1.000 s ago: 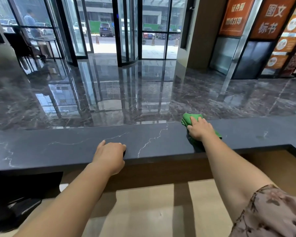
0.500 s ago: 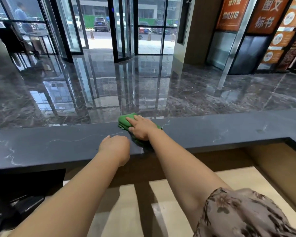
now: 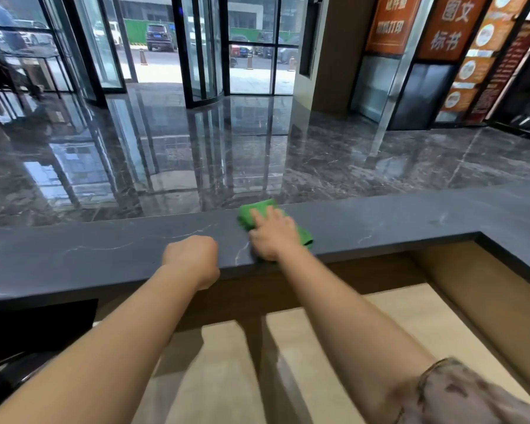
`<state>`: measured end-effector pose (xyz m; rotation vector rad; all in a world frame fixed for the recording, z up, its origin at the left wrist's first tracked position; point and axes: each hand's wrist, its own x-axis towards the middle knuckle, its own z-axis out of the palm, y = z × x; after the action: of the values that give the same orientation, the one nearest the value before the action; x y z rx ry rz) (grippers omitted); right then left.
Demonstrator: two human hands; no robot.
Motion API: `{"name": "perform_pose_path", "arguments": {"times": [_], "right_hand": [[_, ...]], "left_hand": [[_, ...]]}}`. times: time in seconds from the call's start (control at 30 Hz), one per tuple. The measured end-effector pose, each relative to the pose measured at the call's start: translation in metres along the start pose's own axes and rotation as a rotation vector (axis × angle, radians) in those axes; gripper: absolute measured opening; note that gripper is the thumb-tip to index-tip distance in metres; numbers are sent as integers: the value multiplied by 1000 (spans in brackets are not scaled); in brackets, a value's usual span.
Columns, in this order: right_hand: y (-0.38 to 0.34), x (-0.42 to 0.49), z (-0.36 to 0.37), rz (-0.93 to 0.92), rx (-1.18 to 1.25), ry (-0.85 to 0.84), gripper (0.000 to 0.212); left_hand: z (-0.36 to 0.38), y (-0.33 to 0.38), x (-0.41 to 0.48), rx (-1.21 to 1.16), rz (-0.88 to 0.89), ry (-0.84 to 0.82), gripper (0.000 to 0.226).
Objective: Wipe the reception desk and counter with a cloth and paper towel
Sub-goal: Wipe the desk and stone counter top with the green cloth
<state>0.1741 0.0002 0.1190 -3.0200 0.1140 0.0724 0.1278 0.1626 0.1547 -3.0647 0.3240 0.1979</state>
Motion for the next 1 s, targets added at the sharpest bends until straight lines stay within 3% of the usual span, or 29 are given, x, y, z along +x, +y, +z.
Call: {"name": "perform_pose_path", "arguments": {"times": [0.13, 0.27, 0.4, 0.53, 0.67, 0.8, 1.0], "right_hand": [[-21, -23, 4, -227, 0, -33, 55], [38, -26, -4, -284, -22, -24, 56], [154, -23, -16, -159, -25, 24, 55], [296, -24, -39, 90, -56, 32, 55], [365, -24, -47, 286, -58, 23, 55], [334, -19, -40, 342, -46, 42, 56], [205, -24, -22, -187, -38, 35, 53]], "left_hand": [[-5, 23, -4, 30, -103, 112, 6], [-4, 57, 1, 34, -100, 138, 11], [-5, 101, 11, 25, -42, 166, 7], [-7, 162, 20, -4, 19, 197, 12], [-7, 199, 29, -26, 29, 216, 14], [-3, 223, 32, -34, -35, 202, 13], [-13, 240, 35, -38, -170, 140, 14]]}}
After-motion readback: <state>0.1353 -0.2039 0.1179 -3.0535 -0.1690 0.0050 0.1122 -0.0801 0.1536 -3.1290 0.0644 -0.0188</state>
